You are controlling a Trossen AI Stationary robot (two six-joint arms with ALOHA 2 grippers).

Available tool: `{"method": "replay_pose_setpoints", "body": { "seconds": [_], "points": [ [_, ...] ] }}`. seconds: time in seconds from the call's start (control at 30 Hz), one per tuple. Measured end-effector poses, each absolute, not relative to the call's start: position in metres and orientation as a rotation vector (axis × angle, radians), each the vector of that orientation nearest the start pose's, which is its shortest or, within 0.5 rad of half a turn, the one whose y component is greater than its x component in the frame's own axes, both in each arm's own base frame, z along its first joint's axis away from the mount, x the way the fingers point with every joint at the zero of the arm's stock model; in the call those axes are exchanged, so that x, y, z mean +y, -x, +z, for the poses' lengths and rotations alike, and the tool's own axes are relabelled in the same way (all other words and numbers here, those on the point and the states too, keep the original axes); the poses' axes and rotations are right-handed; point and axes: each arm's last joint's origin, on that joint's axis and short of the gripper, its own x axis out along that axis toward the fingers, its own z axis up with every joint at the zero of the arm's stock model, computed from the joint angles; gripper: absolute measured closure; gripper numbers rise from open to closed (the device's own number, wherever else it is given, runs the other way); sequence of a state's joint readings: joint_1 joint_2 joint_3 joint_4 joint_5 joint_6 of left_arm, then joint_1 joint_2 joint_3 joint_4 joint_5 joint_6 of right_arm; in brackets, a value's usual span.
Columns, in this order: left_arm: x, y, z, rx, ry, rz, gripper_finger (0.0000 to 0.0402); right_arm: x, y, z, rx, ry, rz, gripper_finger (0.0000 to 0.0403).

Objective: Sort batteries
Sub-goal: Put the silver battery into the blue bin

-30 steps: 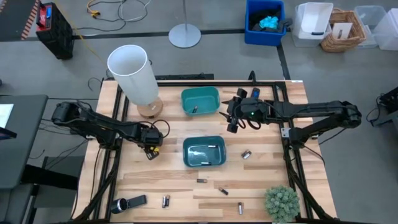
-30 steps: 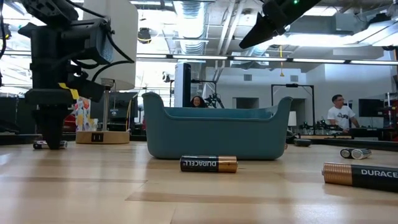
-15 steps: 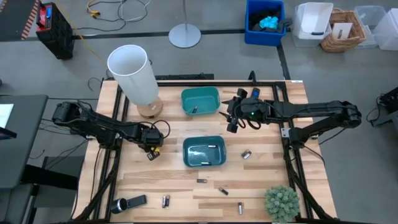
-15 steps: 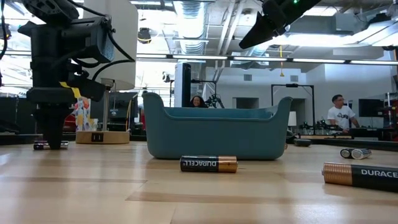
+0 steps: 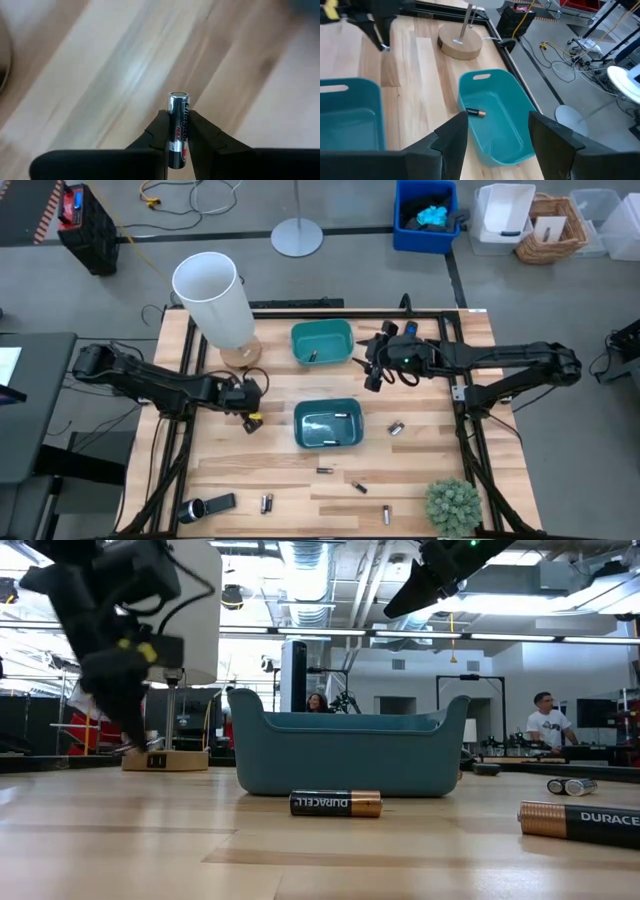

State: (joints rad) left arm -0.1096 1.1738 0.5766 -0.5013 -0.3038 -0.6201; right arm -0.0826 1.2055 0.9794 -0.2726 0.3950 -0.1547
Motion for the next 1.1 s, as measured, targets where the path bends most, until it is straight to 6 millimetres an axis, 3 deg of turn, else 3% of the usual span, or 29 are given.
{"method": "replay_pose_setpoints", "body": {
  "seconds": [0.17,0.37,0.5,0.67,0.8,1.1],
  "points": [
    [-0.020,-0.206,0.189,0.821,0.311,0.388,0.0364,-0.036,-0.244,0.326,0.455,0.215,-0.455,0.0179],
    [-0.032,-0.228,0.210,0.532,0.276,0.229,0.0364,-0.039,-0.205,0.359,0.304,0.189,-0.506,0.0179],
    [-0.035,-0.242,0.219,0.383,0.272,0.158,0.0364,-0.039,-0.182,0.370,0.251,0.149,-0.527,0.0179],
    [-0.040,-0.262,0.213,0.287,0.282,0.086,0.0364,-0.037,-0.167,0.371,0.259,0.100,-0.535,0.0179],
    [-0.042,-0.275,0.196,0.295,0.281,0.092,0.0361,-0.037,-0.166,0.366,0.308,0.058,-0.541,0.0179],
    [-0.043,-0.286,0.176,0.306,0.297,0.130,0.0224,-0.039,-0.182,0.341,0.485,-0.064,-0.569,0.0179]
  ]
}}
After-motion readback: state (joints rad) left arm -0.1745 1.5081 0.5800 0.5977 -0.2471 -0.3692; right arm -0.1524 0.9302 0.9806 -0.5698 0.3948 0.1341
